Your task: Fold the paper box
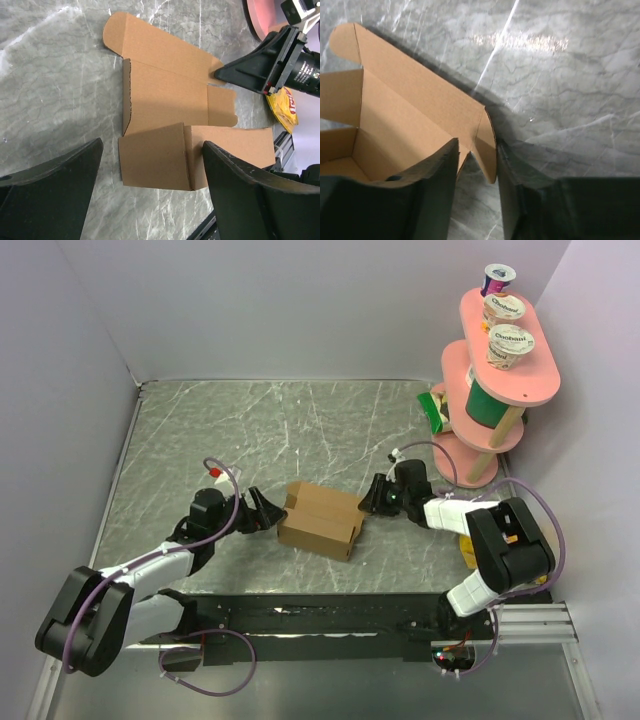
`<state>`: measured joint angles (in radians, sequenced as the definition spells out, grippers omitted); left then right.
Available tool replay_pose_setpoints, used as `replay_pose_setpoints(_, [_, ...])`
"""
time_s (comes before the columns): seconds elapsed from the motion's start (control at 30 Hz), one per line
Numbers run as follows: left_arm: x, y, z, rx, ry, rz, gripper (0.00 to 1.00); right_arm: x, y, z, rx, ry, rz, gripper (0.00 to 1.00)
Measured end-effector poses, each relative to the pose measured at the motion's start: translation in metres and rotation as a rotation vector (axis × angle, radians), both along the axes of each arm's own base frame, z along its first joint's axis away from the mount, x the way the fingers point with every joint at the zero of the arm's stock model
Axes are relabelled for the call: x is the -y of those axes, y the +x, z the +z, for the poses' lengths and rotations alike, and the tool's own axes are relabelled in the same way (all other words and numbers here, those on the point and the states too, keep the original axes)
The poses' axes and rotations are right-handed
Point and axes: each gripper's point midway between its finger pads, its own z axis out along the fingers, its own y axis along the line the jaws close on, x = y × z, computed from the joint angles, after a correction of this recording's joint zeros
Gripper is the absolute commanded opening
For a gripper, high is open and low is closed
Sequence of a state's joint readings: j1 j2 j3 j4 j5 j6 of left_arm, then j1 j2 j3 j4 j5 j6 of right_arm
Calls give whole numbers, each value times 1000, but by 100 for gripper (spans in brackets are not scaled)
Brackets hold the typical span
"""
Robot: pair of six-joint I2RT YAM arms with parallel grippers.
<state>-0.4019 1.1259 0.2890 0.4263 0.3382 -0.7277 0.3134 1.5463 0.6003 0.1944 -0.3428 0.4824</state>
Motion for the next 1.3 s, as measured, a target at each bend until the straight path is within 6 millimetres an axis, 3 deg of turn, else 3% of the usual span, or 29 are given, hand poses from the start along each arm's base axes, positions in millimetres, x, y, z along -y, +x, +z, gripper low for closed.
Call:
replay_pose_setpoints(0.27, [3, -1, 0, 3, 1, -6, 86, -7, -7, 17, 26, 54, 6, 26])
replay_pose_setpoints(0.57, [10, -7, 4, 24, -6, -29, 85, -20, 1, 30, 61, -26, -76, 20])
replay_pose_setpoints(0.83, [15, -17, 6, 60, -17, -40, 96, -31, 8, 45, 127, -46, -136, 19])
replay_pose_setpoints(1.0, [10, -9, 19, 115, -20, 14, 96, -30, 13, 87, 309, 27, -143, 21])
replay_pose_setpoints(1.13, [0, 0, 45, 193, -33, 86, 96, -38, 21, 125, 501, 94, -94, 21])
replay_pose_setpoints(1.23, [-5, 5, 66, 247, -45, 124, 96, -45, 19, 138, 614, 133, -34, 22])
replay_pose_setpoints(1.3, [-8, 7, 76, 268, -49, 143, 96, -49, 17, 140, 656, 145, -2, 28])
